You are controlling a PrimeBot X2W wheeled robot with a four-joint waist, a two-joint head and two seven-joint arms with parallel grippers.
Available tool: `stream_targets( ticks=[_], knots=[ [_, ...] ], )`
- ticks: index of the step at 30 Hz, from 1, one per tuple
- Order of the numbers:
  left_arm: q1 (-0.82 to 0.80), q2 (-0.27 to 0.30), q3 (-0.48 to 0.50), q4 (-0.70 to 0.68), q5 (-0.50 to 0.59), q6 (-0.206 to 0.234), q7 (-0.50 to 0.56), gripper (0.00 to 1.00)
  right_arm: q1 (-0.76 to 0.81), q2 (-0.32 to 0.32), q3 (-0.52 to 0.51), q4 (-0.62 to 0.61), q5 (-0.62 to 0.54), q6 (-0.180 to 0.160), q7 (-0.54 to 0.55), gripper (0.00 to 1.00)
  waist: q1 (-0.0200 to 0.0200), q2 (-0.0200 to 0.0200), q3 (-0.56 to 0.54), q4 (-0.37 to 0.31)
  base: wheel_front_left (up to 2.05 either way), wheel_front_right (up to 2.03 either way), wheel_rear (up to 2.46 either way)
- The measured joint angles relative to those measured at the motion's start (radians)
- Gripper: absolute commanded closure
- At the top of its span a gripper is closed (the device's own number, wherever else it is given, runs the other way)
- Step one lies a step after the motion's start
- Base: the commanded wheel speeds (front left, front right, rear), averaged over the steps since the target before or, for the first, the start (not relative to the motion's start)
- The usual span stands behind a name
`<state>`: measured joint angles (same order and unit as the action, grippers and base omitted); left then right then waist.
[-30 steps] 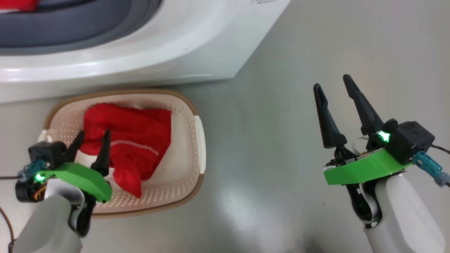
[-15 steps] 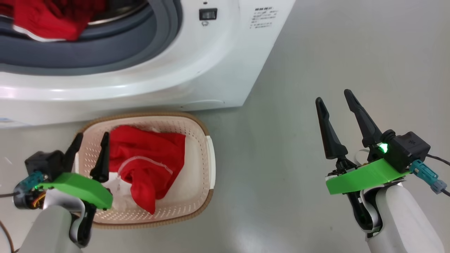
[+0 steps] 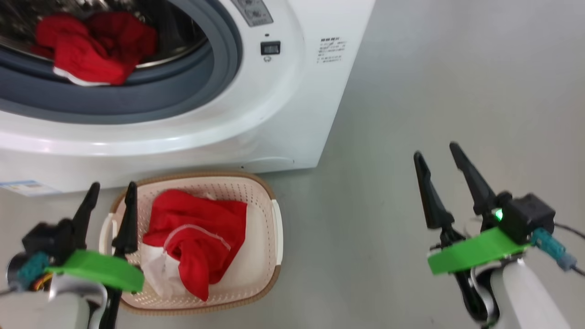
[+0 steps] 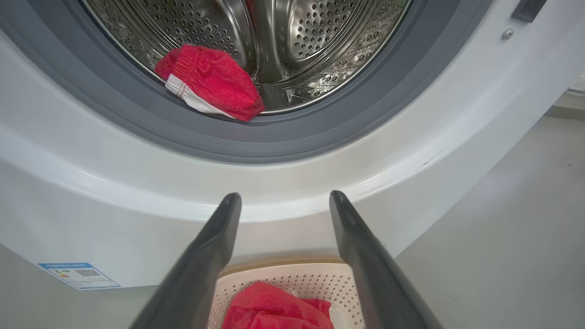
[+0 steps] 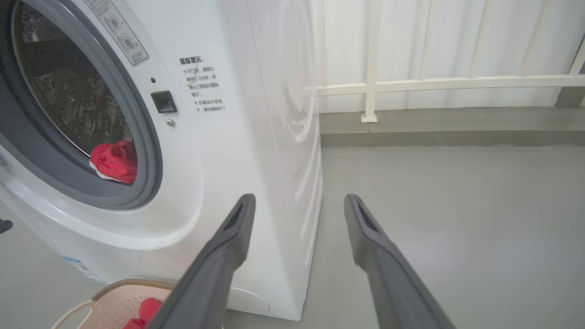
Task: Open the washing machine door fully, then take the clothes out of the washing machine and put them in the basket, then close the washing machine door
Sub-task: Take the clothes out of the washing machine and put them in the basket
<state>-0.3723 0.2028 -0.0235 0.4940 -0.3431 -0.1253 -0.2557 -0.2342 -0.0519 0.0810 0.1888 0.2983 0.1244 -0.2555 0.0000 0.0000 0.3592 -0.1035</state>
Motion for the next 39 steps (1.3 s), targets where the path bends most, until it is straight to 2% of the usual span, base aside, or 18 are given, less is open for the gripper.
stream_targets(
  ticks=[7,22,29,39],
  knots=[
    [0.178,-0.002,0.037,-0.158,0.01,0.0,0.0,0.0,0.156,0.001,-0.004,-0.044,-0.018,0.0,0.0,0.0,0.0,0.0,-0.067,0.008,0.0,0.0,0.0],
    [0.214,-0.03,0.063,-0.229,0.049,0.0,-0.001,0.0,0.165,-0.02,-0.032,0.039,-0.014,0.0,0.0,0.0,-0.0001,0.0,-0.187,0.041,0.0,0.0,0.0],
    [0.307,-0.052,0.091,-0.285,0.069,0.0,-0.001,0.0,0.17,-0.03,-0.034,0.033,-0.009,0.0,0.0,0.0,0.0,0.0,-0.215,0.048,0.0,0.0,0.0],
    [0.357,-0.067,0.114,-0.337,0.08,0.0,-0.001,0.0,0.208,-0.029,-0.039,0.007,-0.009,0.0,0.0,0.0,0.0,0.0,-0.228,0.054,0.0,0.0,0.0]
  ],
)
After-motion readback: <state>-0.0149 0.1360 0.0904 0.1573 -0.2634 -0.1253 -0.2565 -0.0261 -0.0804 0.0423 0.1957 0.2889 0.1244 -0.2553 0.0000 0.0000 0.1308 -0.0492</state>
